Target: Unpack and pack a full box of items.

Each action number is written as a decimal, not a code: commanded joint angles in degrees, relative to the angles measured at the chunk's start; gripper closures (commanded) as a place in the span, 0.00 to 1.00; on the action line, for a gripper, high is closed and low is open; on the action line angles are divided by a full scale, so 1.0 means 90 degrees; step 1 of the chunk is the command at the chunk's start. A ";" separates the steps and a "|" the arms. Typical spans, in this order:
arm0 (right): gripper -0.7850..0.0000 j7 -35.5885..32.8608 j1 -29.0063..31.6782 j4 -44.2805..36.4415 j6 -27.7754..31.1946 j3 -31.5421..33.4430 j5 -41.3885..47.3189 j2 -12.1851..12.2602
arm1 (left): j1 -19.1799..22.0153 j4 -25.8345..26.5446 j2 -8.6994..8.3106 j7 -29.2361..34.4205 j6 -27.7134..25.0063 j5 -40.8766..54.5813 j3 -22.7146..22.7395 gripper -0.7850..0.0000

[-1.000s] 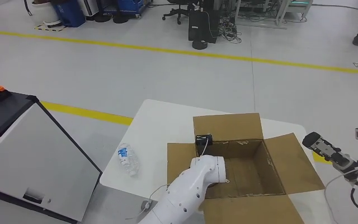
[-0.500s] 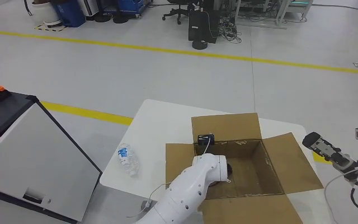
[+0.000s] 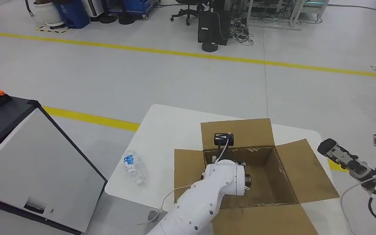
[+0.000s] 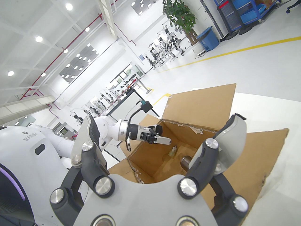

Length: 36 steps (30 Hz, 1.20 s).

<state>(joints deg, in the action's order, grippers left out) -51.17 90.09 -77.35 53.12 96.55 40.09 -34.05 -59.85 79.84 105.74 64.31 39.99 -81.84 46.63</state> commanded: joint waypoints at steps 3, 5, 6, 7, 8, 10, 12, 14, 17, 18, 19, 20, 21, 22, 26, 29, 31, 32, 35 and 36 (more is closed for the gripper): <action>0.00 0.0000 0.0000 0.0000 0.0000 0.0000 0.0000 0.0000 | -0.0270 0.0748 -0.0112 0.0243 -0.0243 -0.0571 -0.0040 0.00; 0.00 0.0000 0.0000 0.0000 0.0000 0.0000 0.0000 0.0000 | -0.0469 0.1248 -0.0192 0.0365 -0.0365 -0.0877 -0.0063 0.00; 0.00 0.0000 0.0000 0.0000 0.0000 0.0000 0.0000 0.0000 | -0.0579 0.1501 -0.0239 0.0412 -0.0412 -0.1056 -0.0061 0.00; 0.00 0.0000 0.0000 0.0000 0.0000 0.0000 0.0000 0.0000 | -0.0693 0.1758 -0.0290 0.0475 -0.0475 -0.1199 -0.0064 0.00; 0.00 0.0000 0.0000 0.0000 0.0000 0.0000 0.0000 0.0000 | -0.0809 0.2029 -0.0343 0.0519 -0.0518 -0.1314 -0.0047 0.00; 0.00 0.0000 0.0000 0.0000 0.0000 0.0000 0.0000 0.0000 | -0.1054 0.2550 -0.0460 0.0574 -0.0573 -0.1518 -0.0021 0.00; 0.00 0.0000 0.0000 0.0000 0.0000 0.0000 0.0000 0.0000 | -0.1274 0.3061 -0.0576 0.0662 -0.0662 -0.1665 -0.0006 0.00; 0.00 0.0000 0.0000 0.0000 0.0000 0.0000 0.0000 0.0000 | -0.1480 0.3493 -0.0678 0.0676 -0.0676 -0.1871 0.0053 0.00; 0.00 0.0000 0.0000 0.0000 0.0000 0.0000 0.0000 0.0000 | -0.1693 0.3995 -0.0791 0.0754 -0.0754 -0.2092 0.0116 0.00; 0.00 0.0000 0.0000 0.0000 0.0000 0.0000 0.0000 0.0000 | -0.1759 0.4107 -0.0816 0.0782 -0.0782 -0.2185 0.0182 0.00; 0.00 0.0000 0.0000 0.0000 0.0000 0.0000 0.0000 0.0000 | -0.1816 0.4219 -0.0837 0.0804 -0.0804 -0.2288 0.0245 0.00; 0.00 0.0000 0.0000 0.0000 0.0000 0.0000 0.0000 0.0000 | -0.1886 0.4303 -0.0859 0.0870 -0.0870 -0.2407 0.0312 0.00; 0.00 0.0000 0.0000 0.0000 0.0000 0.0000 0.0000 0.0000 | -0.1957 0.4414 -0.0878 0.0953 -0.0952 -0.2536 0.0389 0.00; 0.00 0.0000 0.0000 0.0000 0.0000 0.0000 0.0000 0.0000 | -0.2031 0.4549 -0.0893 0.1010 -0.1010 -0.2640 0.0477 0.00; 0.00 0.0000 0.0000 0.0000 0.0000 0.0000 0.0000 0.0000 | -0.2360 0.5017 -0.0946 0.1139 -0.1139 -0.2914 0.0831 0.00; 0.00 0.0000 0.0000 0.0000 0.0000 0.0000 0.0000 0.0000 | -0.2614 0.5337 -0.0995 0.1180 -0.1179 -0.3139 0.1067 0.00; 0.00 0.0000 0.0000 0.0000 0.0000 0.0000 0.0000 0.0000 | -0.2797 0.5516 -0.1028 0.1293 -0.1293 -0.3315 0.1218 0.00; 0.00 0.0000 0.0000 0.0000 0.0000 0.0000 0.0000 0.0000 | -0.2836 0.5558 -0.1040 0.1363 -0.1363 -0.3493 0.1251 0.00; 0.00 0.0000 0.0000 0.0000 0.0000 0.0000 0.0000 0.0000 | -0.2836 0.5558 -0.1040 0.1363 -0.1363 -0.3493 0.1251 0.00; 0.00 0.0000 0.0000 0.0000 0.0000 0.0000 0.0000 0.0000 | -0.2836 0.5558 -0.1040 0.1363 -0.1363 -0.3493 0.1251 0.00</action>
<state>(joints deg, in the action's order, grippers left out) -51.17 90.09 -77.35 53.12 96.55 40.09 -34.05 -85.41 129.90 96.37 76.64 27.67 -113.48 57.92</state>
